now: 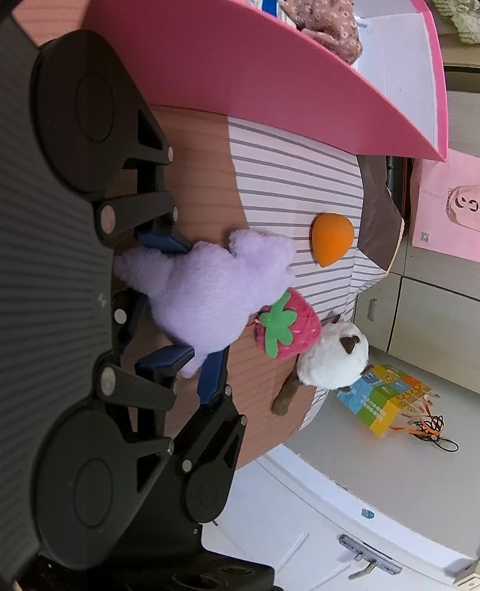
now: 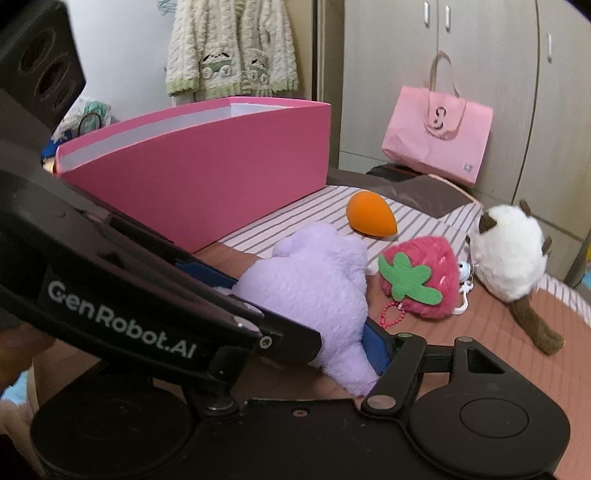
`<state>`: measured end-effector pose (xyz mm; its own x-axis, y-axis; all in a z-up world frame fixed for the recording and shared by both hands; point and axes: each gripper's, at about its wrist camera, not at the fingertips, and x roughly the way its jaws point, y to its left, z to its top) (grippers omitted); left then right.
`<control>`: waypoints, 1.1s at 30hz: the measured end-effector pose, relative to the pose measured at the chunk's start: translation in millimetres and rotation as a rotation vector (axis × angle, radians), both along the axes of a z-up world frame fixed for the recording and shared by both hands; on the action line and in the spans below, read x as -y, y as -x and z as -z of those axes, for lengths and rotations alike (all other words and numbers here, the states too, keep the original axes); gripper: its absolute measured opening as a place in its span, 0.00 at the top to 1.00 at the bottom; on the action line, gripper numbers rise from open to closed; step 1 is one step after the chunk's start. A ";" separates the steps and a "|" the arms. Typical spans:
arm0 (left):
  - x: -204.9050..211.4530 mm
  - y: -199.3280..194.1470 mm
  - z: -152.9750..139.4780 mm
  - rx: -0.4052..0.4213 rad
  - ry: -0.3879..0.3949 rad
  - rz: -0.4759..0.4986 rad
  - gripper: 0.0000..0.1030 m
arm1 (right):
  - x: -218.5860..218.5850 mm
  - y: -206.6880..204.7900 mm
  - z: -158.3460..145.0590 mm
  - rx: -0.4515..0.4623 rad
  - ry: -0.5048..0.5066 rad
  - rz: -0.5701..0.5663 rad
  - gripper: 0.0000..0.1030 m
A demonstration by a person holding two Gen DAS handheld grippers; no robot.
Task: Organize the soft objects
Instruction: 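Lift the purple plush with both grippers and carry it over the pink box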
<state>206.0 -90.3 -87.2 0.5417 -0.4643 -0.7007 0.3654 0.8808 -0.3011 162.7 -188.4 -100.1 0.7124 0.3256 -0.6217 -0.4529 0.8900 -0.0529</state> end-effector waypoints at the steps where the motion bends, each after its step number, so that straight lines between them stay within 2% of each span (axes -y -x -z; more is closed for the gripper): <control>1: -1.1 1.9 -0.6 0.002 0.001 0.002 0.50 | -2.1 2.4 -0.9 0.003 0.008 -0.001 0.29; 12: -7.8 26.8 -3.6 -0.001 -0.016 0.062 0.51 | -11.5 36.0 -4.7 -0.003 -0.001 0.044 0.31; 18: -10.1 51.3 -6.0 0.016 -0.073 0.085 0.52 | -21.0 54.6 -1.2 -0.035 -0.001 0.061 0.35; 26: -17.3 78.2 -20.4 0.060 -0.101 0.112 0.53 | -27.7 77.5 -9.0 -0.011 0.000 0.052 0.41; 33: -26.4 103.1 -38.4 0.069 -0.120 0.149 0.53 | -39.5 99.3 -27.2 0.003 0.042 0.030 0.41</control>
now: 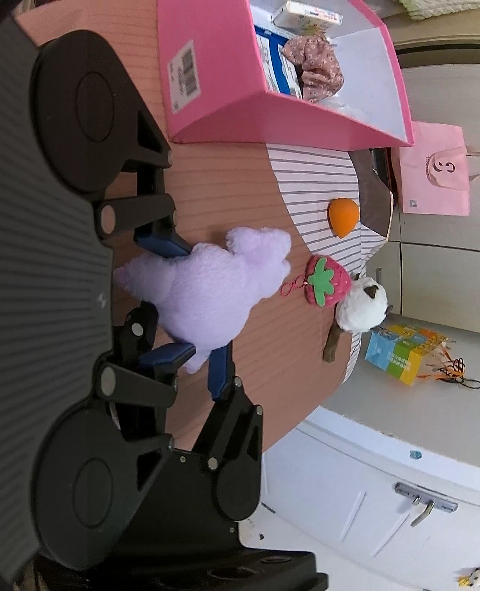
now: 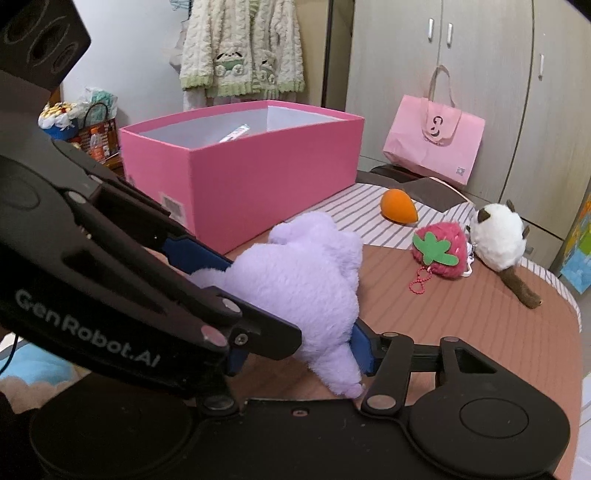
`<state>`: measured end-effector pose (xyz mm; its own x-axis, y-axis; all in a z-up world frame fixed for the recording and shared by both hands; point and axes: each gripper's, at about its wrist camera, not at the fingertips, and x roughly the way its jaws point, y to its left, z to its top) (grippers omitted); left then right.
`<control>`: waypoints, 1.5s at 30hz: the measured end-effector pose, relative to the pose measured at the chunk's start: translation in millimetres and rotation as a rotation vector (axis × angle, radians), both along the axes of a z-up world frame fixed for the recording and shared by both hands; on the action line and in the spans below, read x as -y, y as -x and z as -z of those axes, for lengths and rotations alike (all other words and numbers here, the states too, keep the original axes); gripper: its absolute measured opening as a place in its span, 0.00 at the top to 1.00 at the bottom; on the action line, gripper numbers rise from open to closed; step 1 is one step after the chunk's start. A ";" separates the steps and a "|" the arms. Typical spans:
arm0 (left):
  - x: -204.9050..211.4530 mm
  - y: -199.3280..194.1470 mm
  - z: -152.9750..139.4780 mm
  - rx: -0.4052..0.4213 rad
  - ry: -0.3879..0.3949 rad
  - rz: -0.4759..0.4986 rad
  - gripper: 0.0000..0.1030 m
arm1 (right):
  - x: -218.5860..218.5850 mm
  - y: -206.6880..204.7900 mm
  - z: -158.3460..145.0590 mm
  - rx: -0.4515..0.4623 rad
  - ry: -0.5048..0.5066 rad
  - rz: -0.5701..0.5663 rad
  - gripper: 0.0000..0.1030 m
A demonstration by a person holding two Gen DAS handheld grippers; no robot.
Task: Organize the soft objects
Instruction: 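Lift the purple plush with both grippers and carry it over the pink box, then lower the purple plush into the pink box and open both grippers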
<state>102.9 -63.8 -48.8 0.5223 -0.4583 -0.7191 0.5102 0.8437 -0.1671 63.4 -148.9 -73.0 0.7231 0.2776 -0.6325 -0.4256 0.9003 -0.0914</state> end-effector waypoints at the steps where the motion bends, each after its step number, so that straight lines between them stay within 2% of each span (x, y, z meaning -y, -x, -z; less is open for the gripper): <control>1: -1.4 3.9 -2.9 0.006 -0.005 0.004 0.53 | -3.4 4.7 -3.1 0.009 0.012 -0.008 0.41; 16: -50.7 57.1 -61.6 0.046 -0.047 -0.016 0.53 | -52.3 44.9 -51.7 0.042 -0.009 -0.122 0.41; 24: -83.3 51.6 -90.6 0.132 -0.031 -0.045 0.53 | -85.3 33.6 -77.7 0.148 0.010 -0.164 0.41; 33: -114.6 -0.9 -102.1 0.193 -0.002 -0.070 0.53 | -110.7 -22.2 -88.7 0.221 0.008 -0.150 0.41; 38: -134.3 -43.5 -94.1 0.164 0.036 -0.075 0.54 | -126.2 -57.9 -85.4 0.240 0.052 -0.134 0.41; 45: -167.3 -96.9 -72.9 0.072 0.109 -0.129 0.53 | -138.9 -115.5 -76.8 0.173 0.071 -0.207 0.41</control>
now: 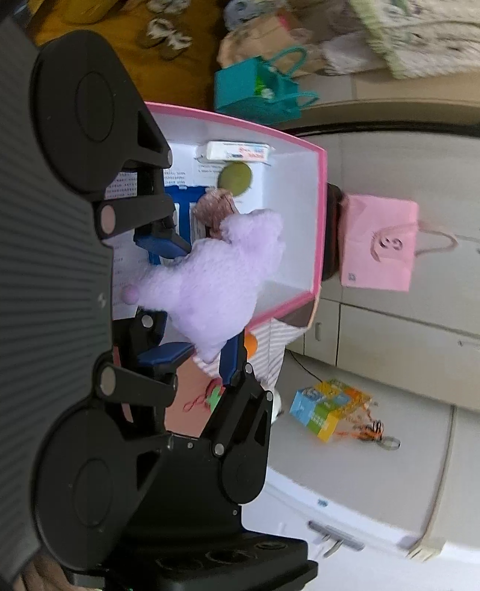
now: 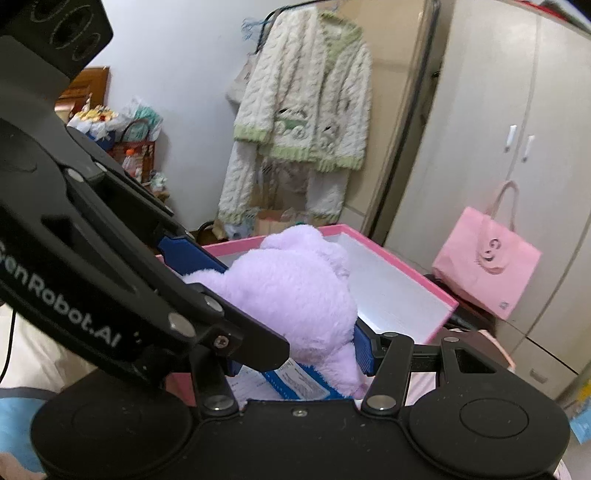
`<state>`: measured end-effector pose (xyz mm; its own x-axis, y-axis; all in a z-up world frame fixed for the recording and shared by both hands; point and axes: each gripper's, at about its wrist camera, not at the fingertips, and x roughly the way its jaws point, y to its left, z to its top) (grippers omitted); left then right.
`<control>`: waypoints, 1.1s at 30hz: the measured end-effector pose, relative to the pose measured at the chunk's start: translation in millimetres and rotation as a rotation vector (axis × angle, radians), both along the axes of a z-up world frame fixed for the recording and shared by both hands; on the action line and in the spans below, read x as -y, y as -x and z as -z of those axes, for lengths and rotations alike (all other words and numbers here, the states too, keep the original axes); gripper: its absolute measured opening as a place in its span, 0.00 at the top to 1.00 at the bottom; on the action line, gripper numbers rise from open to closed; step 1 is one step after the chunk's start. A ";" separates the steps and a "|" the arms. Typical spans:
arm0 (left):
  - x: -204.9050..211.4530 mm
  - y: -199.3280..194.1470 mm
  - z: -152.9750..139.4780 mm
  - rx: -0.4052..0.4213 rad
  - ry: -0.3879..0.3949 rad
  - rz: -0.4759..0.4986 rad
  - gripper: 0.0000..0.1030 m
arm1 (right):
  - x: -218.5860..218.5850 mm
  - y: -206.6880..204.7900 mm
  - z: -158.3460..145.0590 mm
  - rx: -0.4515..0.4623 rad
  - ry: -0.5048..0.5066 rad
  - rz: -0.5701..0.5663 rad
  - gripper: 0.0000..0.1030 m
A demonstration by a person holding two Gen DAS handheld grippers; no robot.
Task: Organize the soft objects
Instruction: 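Lower the purple plush into the pink box and open both grippers, then withdraw both grippers from the pink box toward the remaining toys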
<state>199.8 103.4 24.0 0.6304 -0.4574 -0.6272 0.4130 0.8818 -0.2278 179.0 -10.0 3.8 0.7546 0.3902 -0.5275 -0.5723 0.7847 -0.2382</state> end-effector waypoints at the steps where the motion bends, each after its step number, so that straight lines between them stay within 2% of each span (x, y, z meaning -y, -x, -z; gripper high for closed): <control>1: -3.2 -4.5 3.5 -0.010 0.005 -0.007 0.53 | -1.6 -7.4 1.8 -0.014 0.007 -0.016 0.41; 9: -28.9 -44.9 26.0 -0.104 0.065 -0.068 0.53 | -16.8 -61.4 15.1 -0.154 0.054 -0.131 0.40; 15: -34.7 -53.3 36.8 -0.120 0.075 -0.123 0.48 | -21.1 -84.9 24.3 -0.260 0.067 -0.172 0.39; 17: -32.9 -49.0 37.0 -0.097 0.053 -0.126 0.44 | -21.4 -84.1 26.3 -0.259 0.085 -0.170 0.38; 19: -28.1 -39.3 31.7 -0.034 -0.002 -0.109 0.44 | -18.1 -77.0 23.8 -0.260 0.078 -0.189 0.38; 21: -26.3 -20.9 21.3 0.071 -0.018 -0.116 0.43 | -7.9 -64.9 17.6 -0.261 0.025 -0.225 0.36; 23: -25.7 -6.4 11.4 0.119 -0.024 -0.094 0.42 | 5.0 -55.3 10.0 -0.256 -0.036 -0.226 0.34; 26: -26.9 7.5 -0.9 0.127 0.000 -0.063 0.42 | 23.9 -40.0 -1.3 -0.242 -0.099 -0.206 0.34; 33: -17.6 39.9 -19.6 0.157 -0.001 -0.031 0.42 | 66.9 4.5 -26.1 -0.173 -0.157 -0.096 0.34</control>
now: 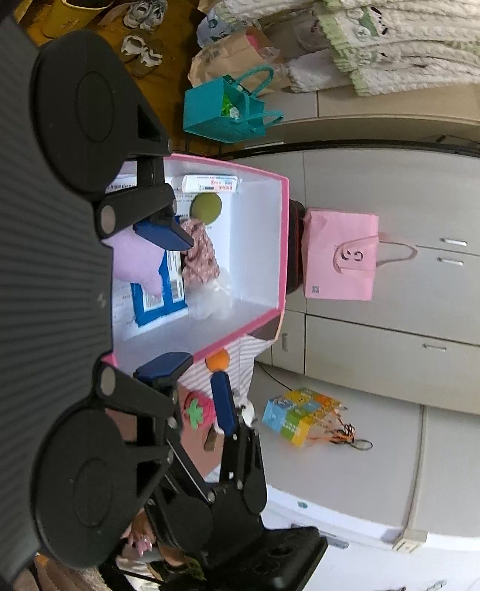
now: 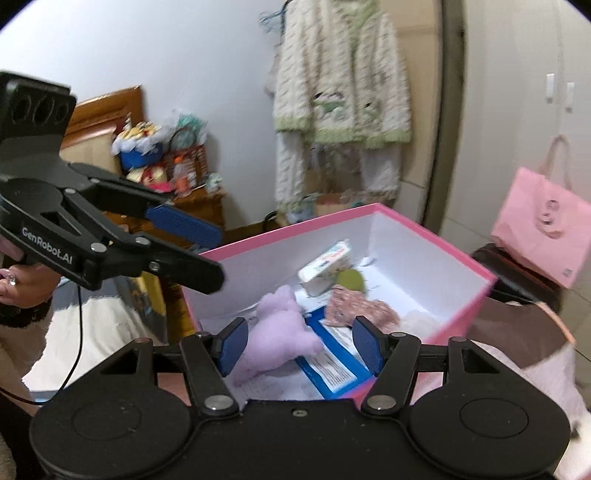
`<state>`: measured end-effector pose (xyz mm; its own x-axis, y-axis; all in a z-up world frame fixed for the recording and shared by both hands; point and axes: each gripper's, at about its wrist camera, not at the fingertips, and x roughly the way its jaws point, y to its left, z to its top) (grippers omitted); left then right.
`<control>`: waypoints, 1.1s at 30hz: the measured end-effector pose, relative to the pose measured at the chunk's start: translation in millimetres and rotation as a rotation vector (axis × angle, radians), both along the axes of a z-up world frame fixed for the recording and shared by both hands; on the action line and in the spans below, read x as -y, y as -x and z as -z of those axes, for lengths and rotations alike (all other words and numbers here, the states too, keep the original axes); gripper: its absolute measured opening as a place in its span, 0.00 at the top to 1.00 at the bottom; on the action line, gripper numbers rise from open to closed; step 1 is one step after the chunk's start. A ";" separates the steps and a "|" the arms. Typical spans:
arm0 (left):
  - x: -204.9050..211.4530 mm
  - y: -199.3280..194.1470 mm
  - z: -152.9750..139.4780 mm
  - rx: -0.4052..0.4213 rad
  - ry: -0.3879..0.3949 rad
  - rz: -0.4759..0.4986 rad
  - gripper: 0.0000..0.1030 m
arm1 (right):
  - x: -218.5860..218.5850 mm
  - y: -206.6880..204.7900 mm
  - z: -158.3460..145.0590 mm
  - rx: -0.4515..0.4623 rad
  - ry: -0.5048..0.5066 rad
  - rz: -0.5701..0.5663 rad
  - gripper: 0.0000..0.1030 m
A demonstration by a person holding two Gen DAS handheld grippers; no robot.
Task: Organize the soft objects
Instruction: 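Withdraw both grippers from the pink box toward the remaining toys, then move the left gripper toward the orange toy while the right gripper approaches the pink strawberry plush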
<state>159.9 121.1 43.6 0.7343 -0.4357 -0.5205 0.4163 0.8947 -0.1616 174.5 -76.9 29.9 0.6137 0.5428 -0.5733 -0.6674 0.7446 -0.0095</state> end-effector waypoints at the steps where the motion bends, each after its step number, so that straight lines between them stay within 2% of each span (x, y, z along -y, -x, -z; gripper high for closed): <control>1: 0.6 4.8 -1.6 0.004 0.010 -0.001 0.42 | 5.3 4.4 -1.9 0.004 -0.003 0.014 0.34; 6: 14.0 28.2 -11.4 -0.012 0.069 0.063 0.43 | 37.9 35.2 -9.1 0.027 -0.012 0.083 0.34; 18: 86.2 58.9 -9.7 0.005 -0.010 0.197 0.42 | 96.1 98.9 -8.1 0.080 -0.023 0.201 0.32; 21: 109.8 64.6 -0.7 0.045 -0.039 0.201 0.42 | 108.4 108.3 -0.8 0.091 -0.024 0.214 0.32; 27: 154.3 61.5 19.7 0.062 -0.064 0.223 0.42 | 134.1 112.0 20.9 0.102 -0.024 0.227 0.32; 33: 186.2 39.4 34.5 0.105 -0.085 0.143 0.42 | 149.0 99.6 50.7 0.150 0.023 0.254 0.32</control>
